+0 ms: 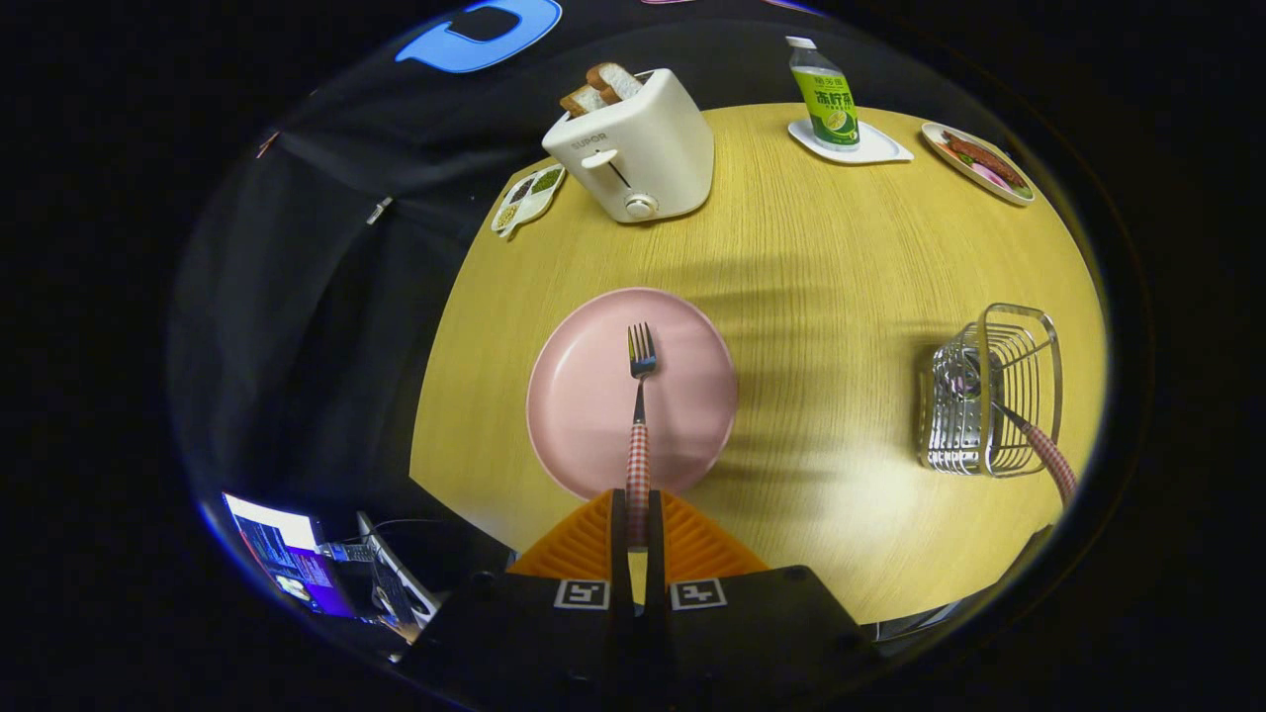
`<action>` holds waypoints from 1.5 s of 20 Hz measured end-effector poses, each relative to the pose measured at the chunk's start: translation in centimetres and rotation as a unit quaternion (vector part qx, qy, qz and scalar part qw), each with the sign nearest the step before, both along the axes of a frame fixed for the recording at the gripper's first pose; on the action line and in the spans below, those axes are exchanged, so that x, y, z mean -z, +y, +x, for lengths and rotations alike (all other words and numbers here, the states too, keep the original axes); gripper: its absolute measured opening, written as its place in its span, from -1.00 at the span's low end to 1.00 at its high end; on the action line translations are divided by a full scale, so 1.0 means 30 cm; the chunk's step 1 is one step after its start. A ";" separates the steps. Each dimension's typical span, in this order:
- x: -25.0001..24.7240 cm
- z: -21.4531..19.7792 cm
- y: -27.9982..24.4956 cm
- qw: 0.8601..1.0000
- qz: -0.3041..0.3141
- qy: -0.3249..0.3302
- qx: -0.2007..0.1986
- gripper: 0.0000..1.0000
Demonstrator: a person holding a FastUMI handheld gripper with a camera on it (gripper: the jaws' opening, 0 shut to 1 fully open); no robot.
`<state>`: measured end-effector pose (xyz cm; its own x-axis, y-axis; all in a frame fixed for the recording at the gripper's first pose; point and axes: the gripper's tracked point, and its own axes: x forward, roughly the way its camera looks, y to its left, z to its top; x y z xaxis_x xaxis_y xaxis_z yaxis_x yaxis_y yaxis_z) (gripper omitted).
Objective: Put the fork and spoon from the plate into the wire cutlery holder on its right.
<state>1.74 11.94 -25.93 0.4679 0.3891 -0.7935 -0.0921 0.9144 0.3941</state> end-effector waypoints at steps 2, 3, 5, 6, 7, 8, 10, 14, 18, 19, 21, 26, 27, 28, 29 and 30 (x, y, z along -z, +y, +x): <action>-0.043 -0.011 -0.024 1.000 0.011 -0.002 0.010 -0.84; -0.067 -0.017 -0.041 1.000 0.014 -0.006 0.013 -0.85; -0.118 -0.029 -0.081 1.000 0.016 -0.015 0.019 -0.85; -0.146 -0.035 -0.099 0.999 0.019 -0.017 0.022 -0.85; -0.177 -0.043 -0.125 0.999 0.023 -0.019 0.028 -0.85; -0.207 -0.054 -0.152 0.999 0.026 -0.020 0.034 -0.85; -0.260 -0.067 -0.218 0.998 0.030 -0.023 0.049 -0.85; -0.352 -0.116 -0.348 0.997 0.027 -0.020 0.073 -0.85; -0.401 -0.186 -0.463 0.996 0.020 -0.002 0.084 -0.85; -0.406 -0.199 -0.490 0.996 0.018 0.006 0.085 -0.85; -0.409 -0.210 -0.554 0.996 0.009 0.021 0.086 -0.85; -0.402 -0.216 -0.697 0.996 -0.030 0.059 0.061 -0.85; -0.400 -0.209 -0.719 0.996 -0.036 0.066 0.054 -0.85; -0.396 -0.203 -0.737 0.995 -0.043 0.076 0.045 -0.85; -0.391 -0.194 -0.754 0.995 -0.048 0.085 0.037 -0.85; -0.384 -0.188 -0.770 0.994 -0.054 0.094 0.028 -0.85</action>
<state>-3.90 -11.14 -14.42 0.3259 0.2752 -0.9045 0.0267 0.9536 0.2998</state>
